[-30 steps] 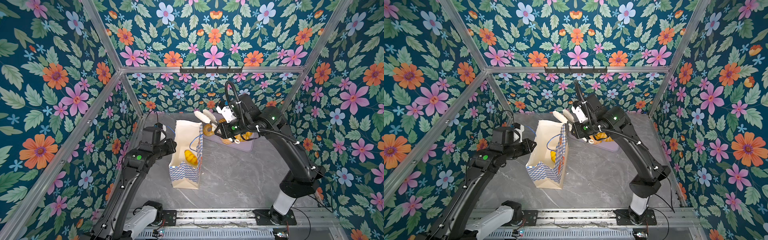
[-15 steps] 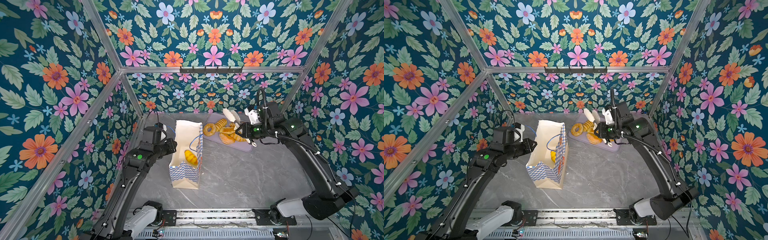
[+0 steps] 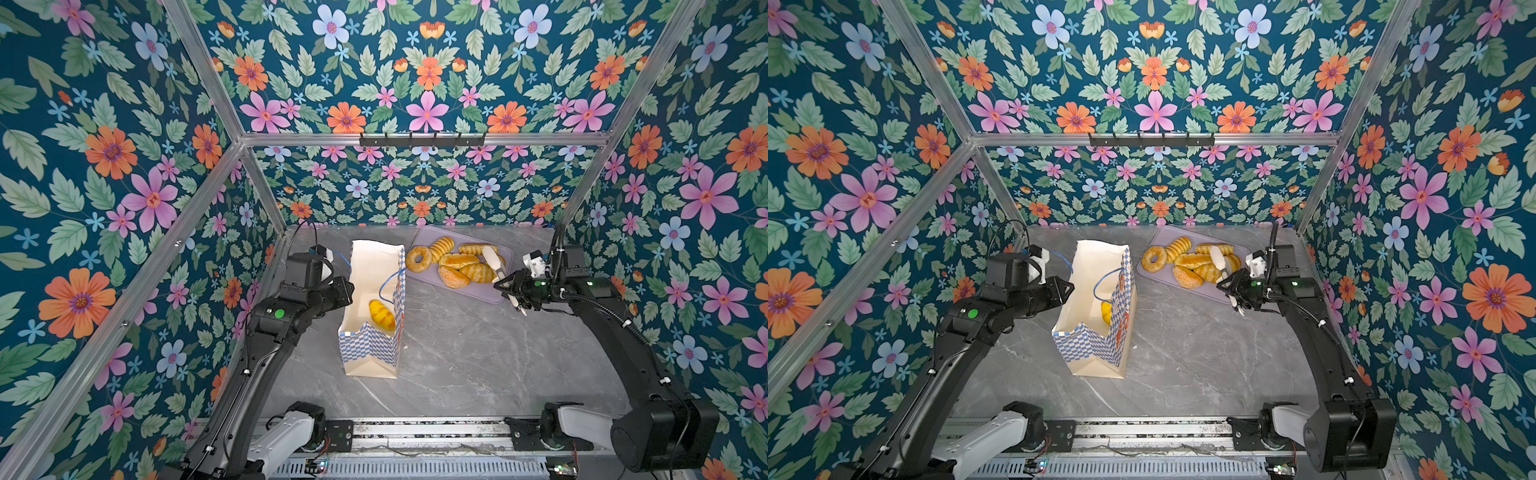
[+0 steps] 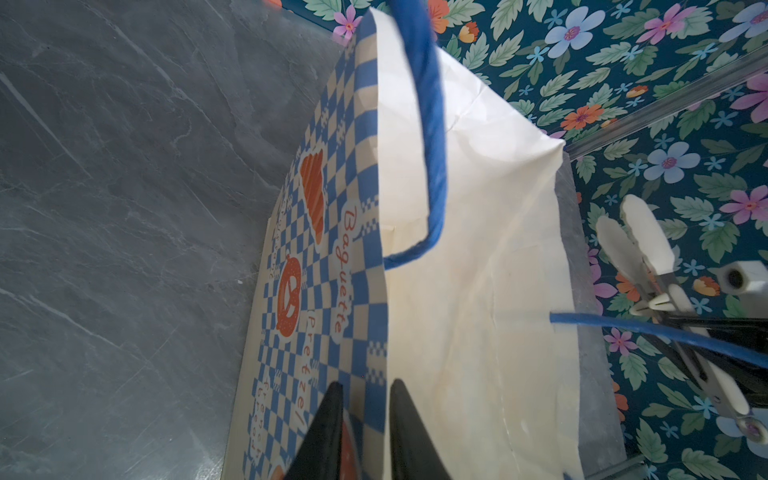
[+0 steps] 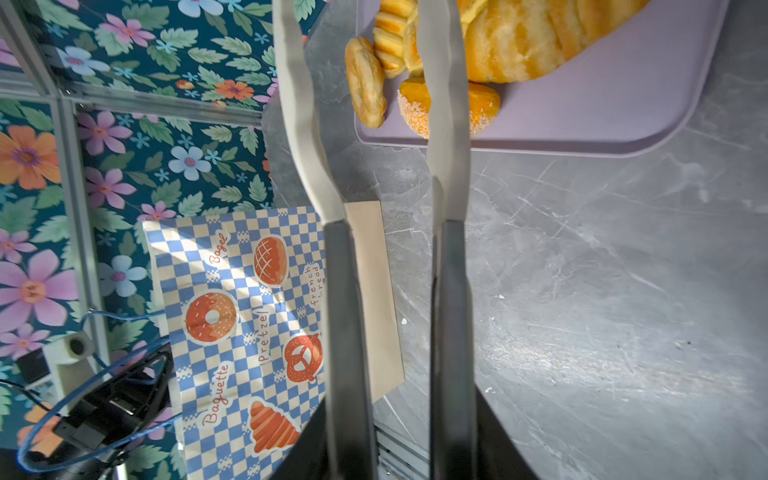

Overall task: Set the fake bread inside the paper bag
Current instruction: 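Move the tongs back over the bread tray with the right gripper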

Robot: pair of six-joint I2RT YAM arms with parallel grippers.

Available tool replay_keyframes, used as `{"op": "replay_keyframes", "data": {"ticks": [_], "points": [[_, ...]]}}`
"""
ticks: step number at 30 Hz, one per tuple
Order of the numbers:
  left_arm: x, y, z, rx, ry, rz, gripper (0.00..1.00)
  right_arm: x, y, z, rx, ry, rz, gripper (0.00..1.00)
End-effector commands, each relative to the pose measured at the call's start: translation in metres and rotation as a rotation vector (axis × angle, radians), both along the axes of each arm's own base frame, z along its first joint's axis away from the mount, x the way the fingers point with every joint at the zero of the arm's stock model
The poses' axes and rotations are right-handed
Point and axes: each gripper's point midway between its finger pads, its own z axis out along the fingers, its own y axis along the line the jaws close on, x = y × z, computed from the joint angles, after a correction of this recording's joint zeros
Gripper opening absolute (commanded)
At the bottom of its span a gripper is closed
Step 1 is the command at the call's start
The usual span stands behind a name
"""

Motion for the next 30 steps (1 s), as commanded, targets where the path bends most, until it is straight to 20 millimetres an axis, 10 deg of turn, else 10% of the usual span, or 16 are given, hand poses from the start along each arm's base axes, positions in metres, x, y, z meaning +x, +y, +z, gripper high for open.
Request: {"op": "replay_keyframes", "data": {"ticks": [1, 30], "points": [[0.002, -0.001, 0.004, -0.007, -0.020, -0.007, 0.23, 0.007, 0.000, 0.005, 0.148, -0.030, -0.009, 0.40], [0.005, -0.002, -0.002, 0.004, -0.012, -0.011, 0.23, 0.014, -0.010, -0.083, 0.277, 0.146, -0.107, 0.47]]}}
